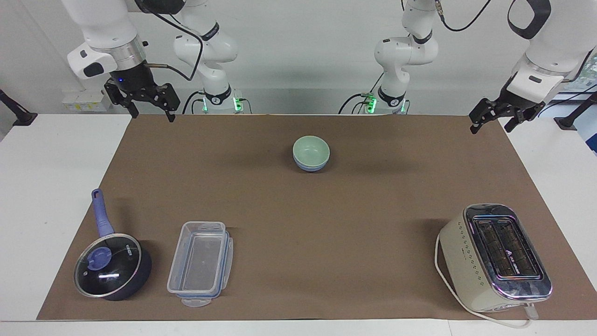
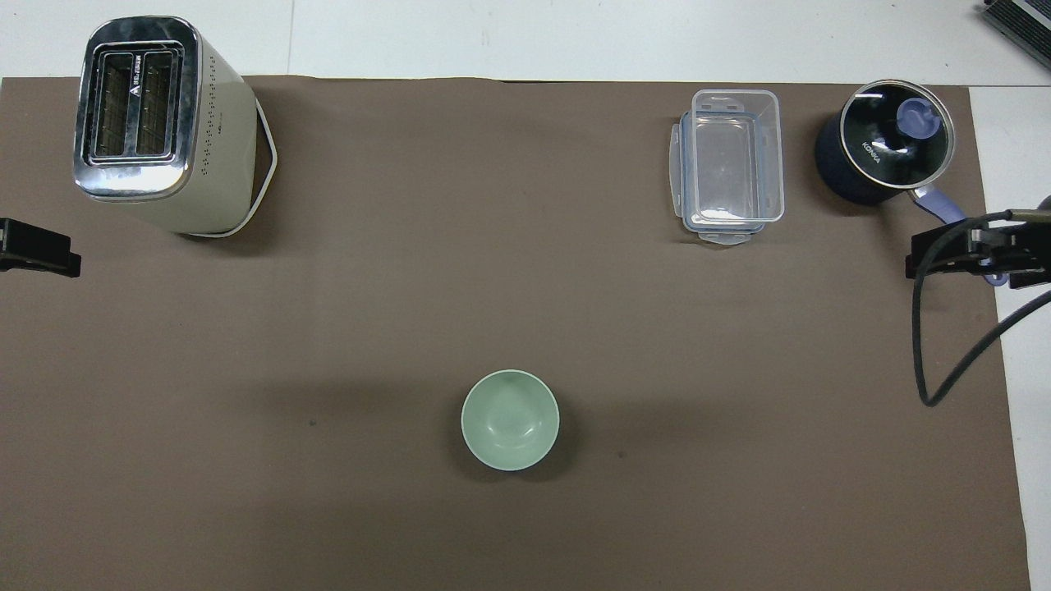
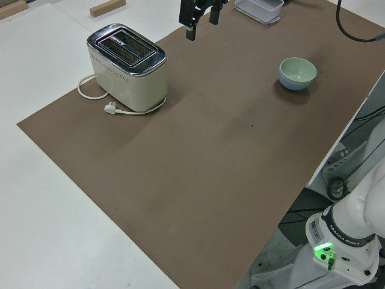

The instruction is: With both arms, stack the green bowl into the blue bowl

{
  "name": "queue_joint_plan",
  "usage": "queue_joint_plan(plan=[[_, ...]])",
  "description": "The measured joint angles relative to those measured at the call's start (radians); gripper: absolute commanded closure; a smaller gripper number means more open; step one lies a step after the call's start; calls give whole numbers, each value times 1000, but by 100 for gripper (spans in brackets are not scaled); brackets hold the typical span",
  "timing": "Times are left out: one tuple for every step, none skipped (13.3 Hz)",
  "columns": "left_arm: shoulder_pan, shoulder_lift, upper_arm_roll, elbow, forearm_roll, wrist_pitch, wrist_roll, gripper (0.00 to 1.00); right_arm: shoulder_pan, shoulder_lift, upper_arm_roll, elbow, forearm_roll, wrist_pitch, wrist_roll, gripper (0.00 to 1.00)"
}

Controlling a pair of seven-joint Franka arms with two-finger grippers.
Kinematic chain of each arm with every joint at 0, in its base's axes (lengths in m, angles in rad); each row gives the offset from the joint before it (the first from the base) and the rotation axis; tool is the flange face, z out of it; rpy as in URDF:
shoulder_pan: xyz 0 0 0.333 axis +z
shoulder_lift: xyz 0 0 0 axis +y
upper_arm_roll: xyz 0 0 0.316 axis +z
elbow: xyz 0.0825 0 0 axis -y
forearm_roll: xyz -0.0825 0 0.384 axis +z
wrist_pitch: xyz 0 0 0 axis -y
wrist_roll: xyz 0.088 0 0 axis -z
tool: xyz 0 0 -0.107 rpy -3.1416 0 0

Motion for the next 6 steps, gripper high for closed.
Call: queue_joint_plan(plan=[[0,0,0,0,0,0,0,0,0,-1,0,-2,0,0,0,0],[0,0,0,0,0,0,0,0,0,-1,0,-2,0,0,0,0],[0,0,0,0,0,0,0,0,0,-1,0,-3,0,0,0,0],[0,0,0,0,0,0,0,0,0,-1,0,-4,0,0,0,0],[0,0,0,0,0,0,0,0,0,-1,0,-4,0,0,1,0],[0,0,0,0,0,0,0,0,0,-1,0,-5,0,0,1,0]])
